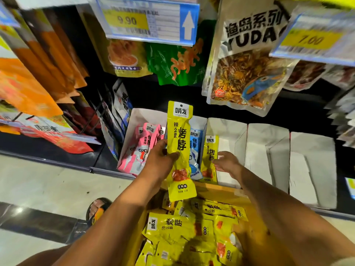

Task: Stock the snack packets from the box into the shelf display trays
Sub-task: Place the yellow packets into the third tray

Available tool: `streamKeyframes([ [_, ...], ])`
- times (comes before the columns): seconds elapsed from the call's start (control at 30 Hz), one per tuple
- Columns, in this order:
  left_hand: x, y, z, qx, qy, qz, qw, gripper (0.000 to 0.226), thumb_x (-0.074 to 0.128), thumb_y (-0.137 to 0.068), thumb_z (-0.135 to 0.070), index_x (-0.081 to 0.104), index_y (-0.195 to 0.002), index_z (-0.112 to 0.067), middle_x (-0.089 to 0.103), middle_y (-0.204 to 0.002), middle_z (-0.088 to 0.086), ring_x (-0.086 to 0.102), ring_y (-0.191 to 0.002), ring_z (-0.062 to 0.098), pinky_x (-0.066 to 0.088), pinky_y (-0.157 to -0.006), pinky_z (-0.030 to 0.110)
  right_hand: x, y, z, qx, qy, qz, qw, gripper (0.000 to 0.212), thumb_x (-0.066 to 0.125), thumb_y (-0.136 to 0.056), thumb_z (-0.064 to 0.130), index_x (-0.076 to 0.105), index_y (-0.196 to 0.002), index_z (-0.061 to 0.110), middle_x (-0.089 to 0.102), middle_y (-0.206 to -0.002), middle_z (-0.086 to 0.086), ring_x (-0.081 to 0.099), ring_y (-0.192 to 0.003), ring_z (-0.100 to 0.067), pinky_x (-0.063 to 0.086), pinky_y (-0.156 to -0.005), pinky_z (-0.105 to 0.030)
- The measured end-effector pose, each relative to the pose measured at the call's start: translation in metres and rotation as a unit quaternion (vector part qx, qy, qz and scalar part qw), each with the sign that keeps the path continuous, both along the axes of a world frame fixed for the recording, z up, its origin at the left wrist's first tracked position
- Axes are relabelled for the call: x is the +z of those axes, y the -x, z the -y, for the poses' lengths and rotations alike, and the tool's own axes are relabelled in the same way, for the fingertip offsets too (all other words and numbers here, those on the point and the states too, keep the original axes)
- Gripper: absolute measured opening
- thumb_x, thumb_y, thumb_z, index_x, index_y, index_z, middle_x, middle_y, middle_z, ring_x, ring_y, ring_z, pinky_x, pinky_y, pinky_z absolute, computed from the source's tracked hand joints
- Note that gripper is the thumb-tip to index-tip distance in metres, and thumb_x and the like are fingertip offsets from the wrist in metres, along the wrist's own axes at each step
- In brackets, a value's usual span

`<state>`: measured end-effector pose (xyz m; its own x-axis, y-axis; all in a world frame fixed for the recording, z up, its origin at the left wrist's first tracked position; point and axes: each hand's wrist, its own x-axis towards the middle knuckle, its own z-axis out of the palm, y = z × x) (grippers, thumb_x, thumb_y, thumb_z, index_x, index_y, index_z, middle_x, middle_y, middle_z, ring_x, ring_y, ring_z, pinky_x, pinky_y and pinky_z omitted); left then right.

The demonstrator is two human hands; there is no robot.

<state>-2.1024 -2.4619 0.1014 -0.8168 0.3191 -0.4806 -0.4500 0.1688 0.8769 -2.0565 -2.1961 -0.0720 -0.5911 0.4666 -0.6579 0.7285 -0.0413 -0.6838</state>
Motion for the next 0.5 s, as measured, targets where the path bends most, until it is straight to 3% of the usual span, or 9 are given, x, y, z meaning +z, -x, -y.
streamKeyframes([
  [0.1,-0.004,-0.002,-0.002,-0.003,0.008,0.006,1.0,0.029,0.067,-0.094,0.002,0.068,-0.104,-0.025,0.076,-0.107,0.007,0.072,-0.101,0.032,0.058,-0.089,0.051,0.041,-0.004,0.013,0.071,-0.058,-0.063,0.994,0.052,0.077,-0.087,0.017,0.055,-0.134,0.019,0.055,-0.126,-0.009,0.068,-0.1,-0.031,0.06,-0.079,-0.039],
  [0.2,-0.001,-0.006,-0.005,-0.002,0.0,0.015,1.0,0.026,0.066,-0.094,0.001,0.067,-0.099,-0.025,0.076,-0.098,0.002,0.072,-0.081,0.025,0.057,-0.065,0.037,0.089,-0.009,0.036,0.125,-0.114,-0.141,0.976,0.044,0.073,-0.091,0.023,0.058,-0.132,0.028,0.056,-0.129,-0.002,0.068,-0.088,-0.023,0.062,-0.075,-0.045],
  [0.3,0.006,-0.012,-0.009,-0.001,-0.011,0.036,0.999,0.023,0.065,-0.095,0.0,0.065,-0.105,-0.02,0.077,-0.103,0.008,0.073,-0.081,0.025,0.06,-0.072,0.046,0.139,-0.021,0.07,0.143,-0.15,-0.219,0.953,0.04,0.07,-0.093,0.028,0.058,-0.131,0.034,0.056,-0.128,0.002,0.069,-0.089,-0.02,0.06,-0.082,-0.043],
  [0.37,0.01,-0.016,-0.011,-0.008,-0.017,0.051,0.999,0.024,0.064,-0.096,-0.002,0.062,-0.115,-0.016,0.077,-0.107,0.013,0.074,-0.084,0.029,0.061,-0.072,0.048,0.162,-0.036,0.089,0.179,-0.178,-0.243,0.936,0.05,0.071,-0.089,0.042,0.054,-0.136,0.04,0.051,-0.131,0.008,0.067,-0.098,-0.011,0.058,-0.083,-0.03],
  [0.43,0.009,-0.019,-0.013,-0.018,-0.025,0.058,0.998,0.024,0.062,-0.097,-0.004,0.06,-0.117,-0.017,0.077,-0.103,0.012,0.075,-0.084,0.029,0.062,-0.069,0.048,0.174,-0.051,0.104,0.241,-0.255,-0.209,0.913,0.071,0.07,-0.08,0.06,0.044,-0.143,0.043,0.043,-0.136,0.02,0.059,-0.111,-0.003,0.052,-0.087,-0.026],
  [0.5,0.012,-0.023,-0.017,-0.026,-0.026,0.056,0.998,0.02,0.061,-0.098,-0.005,0.059,-0.112,-0.02,0.076,-0.089,0.007,0.072,-0.069,0.021,0.058,-0.055,0.035,0.18,-0.059,0.114,0.278,-0.33,-0.166,0.887,0.082,0.069,-0.074,0.067,0.038,-0.146,0.044,0.037,-0.14,0.026,0.053,-0.119,-0.001,0.049,-0.089,-0.027],
])
